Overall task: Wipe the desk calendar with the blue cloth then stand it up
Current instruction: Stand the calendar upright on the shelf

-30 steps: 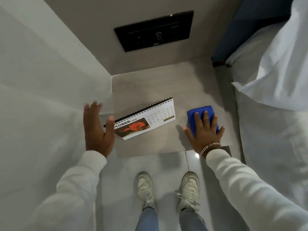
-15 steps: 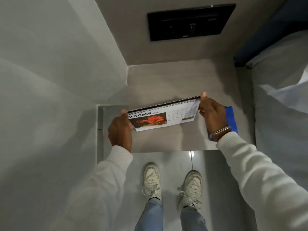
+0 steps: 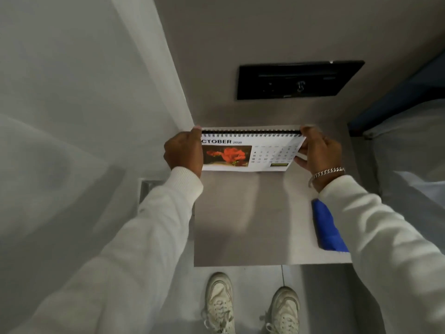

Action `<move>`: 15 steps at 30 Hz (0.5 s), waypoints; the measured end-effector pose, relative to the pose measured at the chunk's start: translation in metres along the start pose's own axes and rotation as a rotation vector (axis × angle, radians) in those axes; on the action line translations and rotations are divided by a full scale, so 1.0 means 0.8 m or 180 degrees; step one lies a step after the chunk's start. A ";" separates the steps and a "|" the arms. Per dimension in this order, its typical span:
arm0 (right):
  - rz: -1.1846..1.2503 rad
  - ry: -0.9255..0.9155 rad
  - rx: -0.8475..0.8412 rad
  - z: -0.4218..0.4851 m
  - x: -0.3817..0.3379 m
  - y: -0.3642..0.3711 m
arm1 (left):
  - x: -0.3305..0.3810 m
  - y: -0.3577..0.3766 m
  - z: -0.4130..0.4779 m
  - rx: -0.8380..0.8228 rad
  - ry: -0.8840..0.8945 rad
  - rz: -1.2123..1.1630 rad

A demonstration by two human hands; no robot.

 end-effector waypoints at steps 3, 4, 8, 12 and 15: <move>-0.0078 -0.0042 0.0003 0.032 -0.009 0.016 | 0.020 0.021 0.020 -0.0024 0.0097 0.0100; -0.0112 -0.0076 0.0014 0.041 -0.012 0.020 | 0.021 0.025 0.024 -0.0011 0.0111 0.0109; -0.0295 -0.0071 -0.0014 0.059 -0.013 0.030 | 0.015 0.032 0.026 0.0067 0.0176 0.0235; -0.0620 -0.0180 -0.0119 0.067 -0.014 0.029 | 0.025 0.036 0.023 0.0039 0.0354 0.0445; -0.0916 -0.0267 -0.0177 0.059 -0.022 0.022 | 0.039 0.026 0.011 0.0271 0.0564 0.0829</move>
Point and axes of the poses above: each hand's wrist, its own z-axis towards the middle knuckle, its own y-axis out of the palm, x = y × z, the point moved 10 cm from there along z, towards the middle knuckle, and after that the axes turned 13 degrees about -y, right-handed, at the moved point
